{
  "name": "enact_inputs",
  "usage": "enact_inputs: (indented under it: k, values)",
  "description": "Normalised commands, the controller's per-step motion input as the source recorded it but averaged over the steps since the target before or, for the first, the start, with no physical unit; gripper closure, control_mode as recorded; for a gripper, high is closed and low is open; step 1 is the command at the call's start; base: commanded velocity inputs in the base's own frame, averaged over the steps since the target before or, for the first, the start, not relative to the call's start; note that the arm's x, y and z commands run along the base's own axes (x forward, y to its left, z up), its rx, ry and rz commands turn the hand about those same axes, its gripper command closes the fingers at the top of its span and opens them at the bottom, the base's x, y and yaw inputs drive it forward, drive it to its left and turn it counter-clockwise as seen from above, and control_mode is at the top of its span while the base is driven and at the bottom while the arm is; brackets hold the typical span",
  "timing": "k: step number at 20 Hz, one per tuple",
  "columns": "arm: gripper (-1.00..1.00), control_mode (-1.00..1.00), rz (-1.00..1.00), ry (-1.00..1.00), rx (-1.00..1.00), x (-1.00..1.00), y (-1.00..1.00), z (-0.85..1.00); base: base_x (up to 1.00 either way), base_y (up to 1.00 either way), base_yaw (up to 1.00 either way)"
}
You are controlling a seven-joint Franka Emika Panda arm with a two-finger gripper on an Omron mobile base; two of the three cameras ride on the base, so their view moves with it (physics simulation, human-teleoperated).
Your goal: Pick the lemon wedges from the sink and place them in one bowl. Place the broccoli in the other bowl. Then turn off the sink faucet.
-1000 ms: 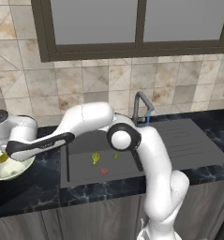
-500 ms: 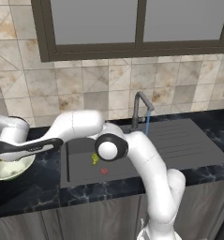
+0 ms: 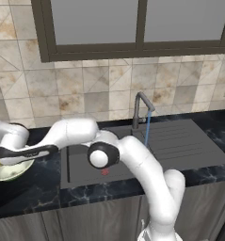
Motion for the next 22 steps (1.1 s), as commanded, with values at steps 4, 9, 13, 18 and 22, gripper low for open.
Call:
enact_inputs:
  k: [4,9,13,18,22]
  values:
    - [-1.00,-1.00,0.00,0.04,0.00,0.21,0.13,-0.08,0.00,0.00,0.00]
    - [-1.00,-1.00,0.00,0.01,0.00,0.01,0.00,0.00,0.00,0.00,0.00]
    - [-1.00,-1.00,0.00,0.02,0.00,0.00,0.00,0.01,0.00,0.00,0.00]
    - [-1.00,-1.00,-0.01,0.01,0.00,-0.09,-0.16,0.28,0.00,0.00,0.00]
    - [-1.00,-1.00,-0.03,0.03,0.00,-0.36,-0.52,0.37,0.00,0.00,0.00]
